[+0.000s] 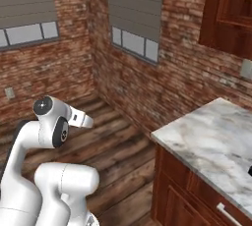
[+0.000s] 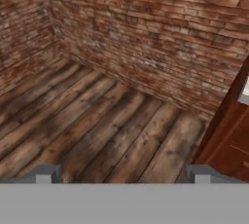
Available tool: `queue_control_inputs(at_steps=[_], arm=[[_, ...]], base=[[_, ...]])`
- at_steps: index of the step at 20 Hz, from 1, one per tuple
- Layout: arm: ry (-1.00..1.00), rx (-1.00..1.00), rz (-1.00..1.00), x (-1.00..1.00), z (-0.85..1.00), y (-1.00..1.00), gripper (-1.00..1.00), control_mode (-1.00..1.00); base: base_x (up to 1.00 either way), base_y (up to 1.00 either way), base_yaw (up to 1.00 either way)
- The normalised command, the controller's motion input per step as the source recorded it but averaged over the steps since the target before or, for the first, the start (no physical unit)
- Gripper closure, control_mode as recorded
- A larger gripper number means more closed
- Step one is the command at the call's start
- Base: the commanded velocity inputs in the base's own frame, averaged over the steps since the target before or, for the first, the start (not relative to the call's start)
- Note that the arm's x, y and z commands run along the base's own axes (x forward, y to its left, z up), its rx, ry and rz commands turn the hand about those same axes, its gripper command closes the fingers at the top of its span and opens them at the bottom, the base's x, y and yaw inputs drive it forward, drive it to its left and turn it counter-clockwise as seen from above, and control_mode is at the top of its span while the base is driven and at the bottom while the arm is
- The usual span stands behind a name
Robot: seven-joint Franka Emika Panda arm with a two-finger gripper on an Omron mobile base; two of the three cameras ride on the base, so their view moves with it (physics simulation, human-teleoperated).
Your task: Place the lemons inside the fridge drawer. Close the drawer after placing the vegetables.
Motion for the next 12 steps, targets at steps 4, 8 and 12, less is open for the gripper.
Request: queue_control_inputs(at_steps=[4,8,12], arm=[[0.00,0.00,0.00,0.00,0.00,0.00,-1.00,1.00],[0.00,0.00,0.00,0.00,0.00,0.00,-1.00,1.00],[0.00,0.00,0.00,0.00,0.00,0.00,-1.00,1.00]], base=[[0.12,-1.00,-0.15],[-0.26,-0.84,-0.36],[-0.84,-0.43,-0.53]])
